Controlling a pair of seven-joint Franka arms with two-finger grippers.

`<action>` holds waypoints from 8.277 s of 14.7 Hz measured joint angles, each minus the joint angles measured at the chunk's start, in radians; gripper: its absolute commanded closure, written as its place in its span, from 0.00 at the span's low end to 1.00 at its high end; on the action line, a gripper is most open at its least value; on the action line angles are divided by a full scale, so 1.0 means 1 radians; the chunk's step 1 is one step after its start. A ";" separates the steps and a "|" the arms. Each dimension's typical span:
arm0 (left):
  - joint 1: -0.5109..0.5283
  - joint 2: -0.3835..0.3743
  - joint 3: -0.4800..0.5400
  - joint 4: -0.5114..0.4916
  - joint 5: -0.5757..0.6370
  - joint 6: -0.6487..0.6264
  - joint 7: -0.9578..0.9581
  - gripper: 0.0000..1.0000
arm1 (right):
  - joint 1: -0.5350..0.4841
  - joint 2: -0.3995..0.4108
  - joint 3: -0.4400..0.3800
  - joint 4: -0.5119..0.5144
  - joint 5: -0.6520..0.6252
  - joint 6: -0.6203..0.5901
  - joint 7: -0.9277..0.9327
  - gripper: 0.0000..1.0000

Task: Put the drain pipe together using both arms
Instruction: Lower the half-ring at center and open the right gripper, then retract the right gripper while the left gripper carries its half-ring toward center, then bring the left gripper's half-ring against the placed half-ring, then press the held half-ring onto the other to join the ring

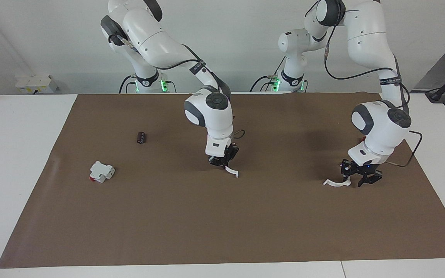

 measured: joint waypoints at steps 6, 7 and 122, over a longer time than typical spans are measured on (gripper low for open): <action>0.000 0.001 0.000 0.002 -0.001 0.001 0.002 1.00 | 0.000 0.001 0.000 -0.005 -0.001 0.000 0.003 1.00; 0.001 0.001 0.000 0.002 -0.002 0.001 0.002 1.00 | 0.000 0.001 0.000 -0.006 -0.001 0.000 0.009 1.00; -0.636 -0.080 -0.017 -0.111 0.232 -0.039 -1.211 1.00 | -0.073 -0.708 -0.590 0.022 0.304 -0.807 -0.207 0.00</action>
